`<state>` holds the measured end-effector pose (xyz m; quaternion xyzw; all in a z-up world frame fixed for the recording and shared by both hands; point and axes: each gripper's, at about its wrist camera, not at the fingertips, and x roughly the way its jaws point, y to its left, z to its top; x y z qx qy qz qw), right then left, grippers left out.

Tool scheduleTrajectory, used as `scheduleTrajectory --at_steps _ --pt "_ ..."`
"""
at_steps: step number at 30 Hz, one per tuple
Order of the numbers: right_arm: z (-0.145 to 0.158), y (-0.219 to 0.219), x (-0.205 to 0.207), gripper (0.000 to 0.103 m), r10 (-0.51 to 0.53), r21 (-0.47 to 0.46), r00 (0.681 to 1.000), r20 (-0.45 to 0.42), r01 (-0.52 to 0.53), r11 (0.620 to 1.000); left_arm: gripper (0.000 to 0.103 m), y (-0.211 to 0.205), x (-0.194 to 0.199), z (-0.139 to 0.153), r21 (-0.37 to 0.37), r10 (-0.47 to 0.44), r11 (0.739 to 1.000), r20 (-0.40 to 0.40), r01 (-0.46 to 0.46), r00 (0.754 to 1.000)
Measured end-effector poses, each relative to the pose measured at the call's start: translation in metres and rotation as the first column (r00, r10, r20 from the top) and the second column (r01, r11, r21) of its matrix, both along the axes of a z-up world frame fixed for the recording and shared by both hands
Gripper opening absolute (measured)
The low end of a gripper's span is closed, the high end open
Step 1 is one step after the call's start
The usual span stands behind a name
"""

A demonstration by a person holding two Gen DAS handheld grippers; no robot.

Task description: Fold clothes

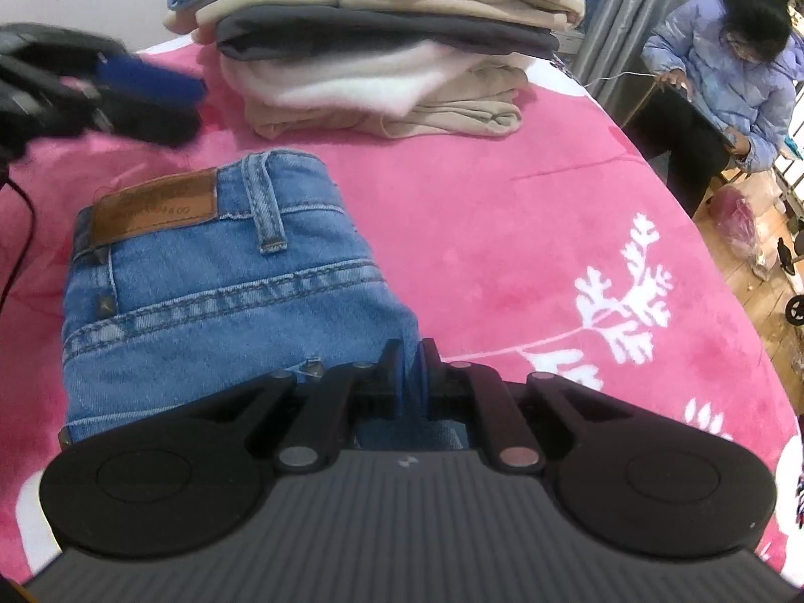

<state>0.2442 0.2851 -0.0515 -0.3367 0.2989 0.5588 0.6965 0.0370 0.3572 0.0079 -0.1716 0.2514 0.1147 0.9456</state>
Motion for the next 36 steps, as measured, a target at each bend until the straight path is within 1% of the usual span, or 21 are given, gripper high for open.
scheduleTrajectory --at_steps 1,3,4,6,7,8,9,11,12,14,15,16,17,19,21,23,26,29,31,33,36 --pt "0.0 -0.001 0.001 0.005 -0.003 0.005 1.0 -0.004 0.003 1.0 0.052 -0.002 -0.003 0.006 0.009 0.004 1.0 0.025 -0.004 1.0" --pt "-0.001 -0.001 0.002 0.005 -0.011 0.017 1.0 -0.013 0.011 1.0 0.052 -0.007 0.002 0.013 -0.026 -0.051 0.998 0.056 0.052 0.997" --pt "-0.002 -0.002 0.003 0.006 -0.017 0.025 1.0 -0.022 0.018 1.0 0.052 -0.011 0.009 0.012 -0.047 -0.076 0.996 0.057 0.079 0.995" --pt "-0.003 -0.002 0.009 0.008 -0.047 0.046 0.997 -0.063 0.05 0.998 0.052 -0.019 0.025 0.007 -0.078 -0.114 0.99 0.048 0.117 0.992" --pt "-0.003 -0.003 0.014 0.009 -0.067 0.057 0.993 -0.1 0.073 0.996 0.052 -0.023 0.034 0.001 -0.07 -0.121 0.99 0.031 0.123 0.992" --pt "-0.001 -0.005 0.021 0.011 -0.089 0.074 0.985 -0.148 0.101 0.992 0.051 -0.025 0.042 -0.007 -0.057 -0.111 0.992 0.0 0.11 0.994" --pt "0.003 -0.01 0.032 0.017 -0.119 0.095 0.97 -0.21 0.141 0.986 0.049 -0.026 0.05 -0.015 -0.051 -0.09 0.995 -0.032 0.088 0.995" --pt "0.016 -0.028 0.053 0.019 -0.185 0.14 0.94 -0.287 0.232 0.963 0.047 -0.023 0.059 -0.03 -0.054 -0.044 0.998 -0.079 0.04 0.996" --pt "0.025 -0.043 0.066 0.02 -0.221 0.17 0.921 -0.32 0.285 0.943 0.042 -0.021 0.061 -0.035 -0.062 -0.022 0.998 -0.096 0.016 0.995" --pt "0.05 -0.085 0.091 0.021 -0.3 0.21 0.879 -0.37 0.394 0.895 0.042 -0.016 0.061 -0.037 -0.07 -0.001 0.997 -0.098 -0.006 0.995" --pt "0.062 -0.108 0.1 0.021 -0.33 0.221 0.87 -0.366 0.426 0.877 0.042 -0.014 0.06 -0.037 -0.074 0.008 0.997 -0.097 -0.015 0.995" --pt "0.074 -0.13 0.104 0.021 -0.354 0.23 0.873 -0.335 0.44 0.868 0.042 -0.013 0.06 -0.038 -0.069 0.019 0.997 -0.101 -0.026 0.995" --pt "0.085 -0.152 0.104 0.022 -0.375 0.231 0.877 -0.3 0.448 0.864 0.042 -0.012 0.06 -0.038 -0.062 0.031 0.997 -0.106 -0.038 0.994" --pt "0.101 -0.195 0.1 0.024 -0.406 0.219 0.881 -0.242 0.457 0.862 0.041 -0.007 0.06 -0.041 -0.088 0.05 0.994 -0.123 -0.061 0.991" --pt "0.101 -0.227 0.087 0.027 -0.411 0.179 0.89 -0.2 0.445 0.877 0.039 -0.005 0.061 -0.044 -0.095 0.061 0.993 -0.136 -0.074 0.989" --pt "0.086 -0.243 0.073 0.028 -0.392 0.124 0.907 -0.153 0.411 0.903 0.038 -0.007 0.062 -0.046 -0.072 0.064 0.995 -0.149 -0.075 0.987" --pt "0.052 -0.239 0.058 0.028 -0.328 0.053 0.938 -0.113 0.335 0.941 0.037 -0.017 0.066 -0.046 -0.005 0.057 0.998 -0.168 -0.059 0.984" --pt "0.027 -0.215 0.05 0.028 -0.234 0.034 0.97 -0.058 0.237 0.971 0.037 -0.024 0.068 -0.047 0.052 0.05 0.998 -0.185 -0.041 0.982" --pt "0.018 -0.198 0.049 0.028 -0.178 0.019 0.983 -0.038 0.179 0.984 0.037 -0.027 0.068 -0.046 0.082 0.047 0.996 -0.193 -0.031 0.98" --pt "0.006 -0.182 0.047 0.028 -0.116 -0.027 0.993 -0.008 0.116 0.993 0.037 -0.029 0.067 -0.046 0.096 0.05 0.995 -0.198 -0.031 0.979" --pt "-0.007 -0.173 0.045 0.025 -0.07 -0.087 0.998 0.001 0.07 0.994 0.037 -0.033 0.068 -0.046 0.113 0.055 0.993 -0.205 -0.033 0.977"
